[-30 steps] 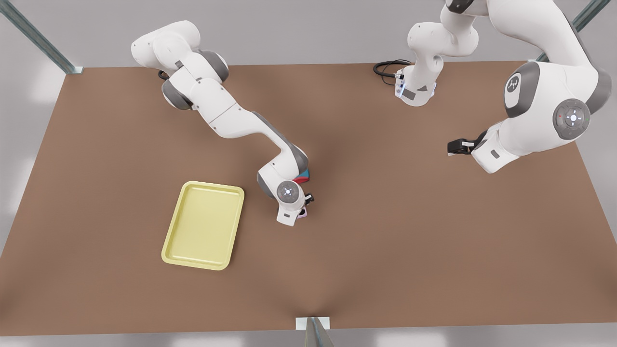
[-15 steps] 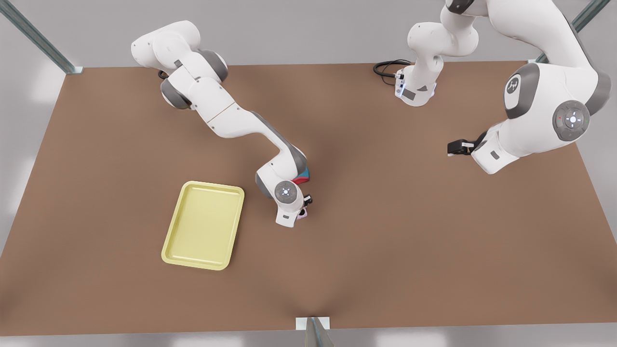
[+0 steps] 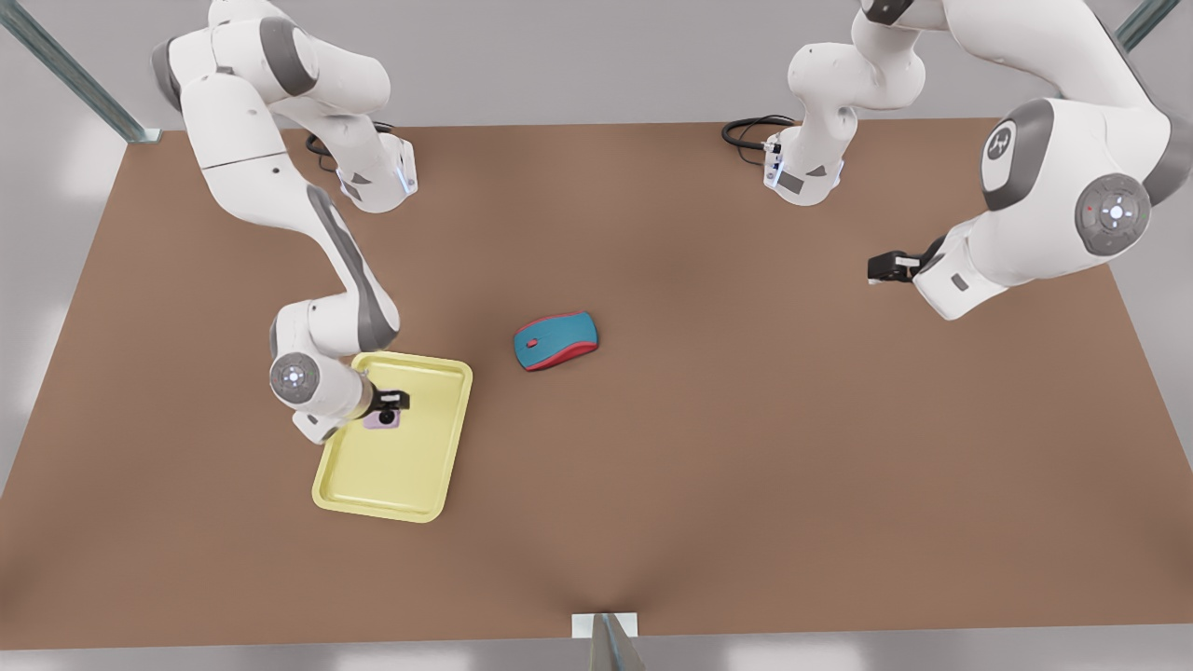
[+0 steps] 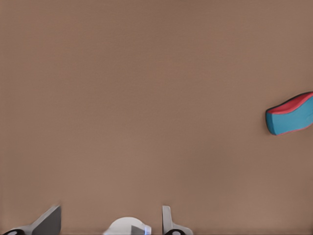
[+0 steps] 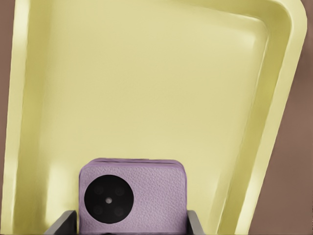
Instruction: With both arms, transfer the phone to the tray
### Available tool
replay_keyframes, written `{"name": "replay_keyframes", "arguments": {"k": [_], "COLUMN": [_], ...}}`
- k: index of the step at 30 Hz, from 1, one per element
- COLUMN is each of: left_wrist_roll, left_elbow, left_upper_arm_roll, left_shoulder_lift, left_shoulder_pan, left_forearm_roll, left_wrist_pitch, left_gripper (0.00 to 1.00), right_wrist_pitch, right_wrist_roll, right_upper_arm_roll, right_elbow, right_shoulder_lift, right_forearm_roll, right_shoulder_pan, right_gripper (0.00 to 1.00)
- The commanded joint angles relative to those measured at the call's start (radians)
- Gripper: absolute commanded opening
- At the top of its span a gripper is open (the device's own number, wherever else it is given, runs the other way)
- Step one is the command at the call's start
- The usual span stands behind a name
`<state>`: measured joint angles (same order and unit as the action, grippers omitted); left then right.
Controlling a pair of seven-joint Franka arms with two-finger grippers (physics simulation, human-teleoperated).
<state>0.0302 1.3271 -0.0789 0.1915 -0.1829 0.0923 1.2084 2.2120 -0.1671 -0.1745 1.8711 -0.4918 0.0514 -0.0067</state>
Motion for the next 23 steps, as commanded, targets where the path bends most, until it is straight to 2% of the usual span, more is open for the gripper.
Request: {"name": "replay_keyframes", "arguments": {"k": [1,5,7,8,10,11,12,14,16,18,23], "left_wrist_roll": [0.004,0.002,0.004,0.004,0.004,0.004,0.004,0.004,0.004,0.004,0.004], "left_elbow": [0.000,-0.014,-0.020,-0.029,-0.029,-0.029,-0.029,-0.029,-0.029,-0.029,-0.029], "left_upper_arm_roll": [0.001,0.001,0.001,0.001,-0.001,0.001,-0.001,-0.001,0.001,0.001,0.001], "left_shoulder_lift": [0.003,0.006,0.006,0.006,0.006,0.006,0.006,0.006,0.006,0.006,0.006], "left_shoulder_pan": [-0.003,-0.003,-0.003,-0.003,-0.003,-0.003,-0.003,-0.003,-0.003,-0.003,-0.003], "left_forearm_roll": [-0.036,-0.034,-0.034,-0.034,-0.037,-0.037,-0.037,-0.039,-0.039,-0.039,-0.040], "left_wrist_pitch": [-0.012,-0.009,-0.012,-0.015,-0.017,-0.017,-0.018,-0.018,-0.021,-0.023,-0.023], "left_gripper": [1.00,1.00,1.00,1.00,1.00,1.00,1.00,1.00,1.00,1.00,1.00], "right_wrist_pitch": [0.149,0.140,0.055,-0.053,-0.589,-0.673,-0.762,-0.767,-0.764,-0.644,-0.661], "right_wrist_roll": [0.067,0.038,0.052,0.058,0.052,0.055,0.046,0.064,0.067,0.084,0.193], "right_upper_arm_roll": [0.010,0.010,0.009,0.009,0.009,0.013,0.024,0.038,0.038,0.038,0.033], "right_elbow": [-0.003,-0.004,-0.009,-0.059,-0.376,-0.357,-0.400,-0.510,-0.434,-0.267,-0.303], "right_shoulder_lift": [-0.027,-0.034,0.050,0.107,0.212,0.309,0.320,0.246,0.312,0.415,0.389], "right_forearm_roll": [0.018,0.018,0.012,0.012,0.007,0.013,0.013,0.004,0.008,0.002,-0.004], "right_shoulder_pan": [-0.009,-0.006,-0.044,-0.045,-0.045,-0.050,-0.061,-0.085,-0.088,-0.085,-0.075], "right_gripper": [1.00,1.00,1.00,1.00,1.00,1.00,1.00,1.00,1.00,1.00,1.00]}}
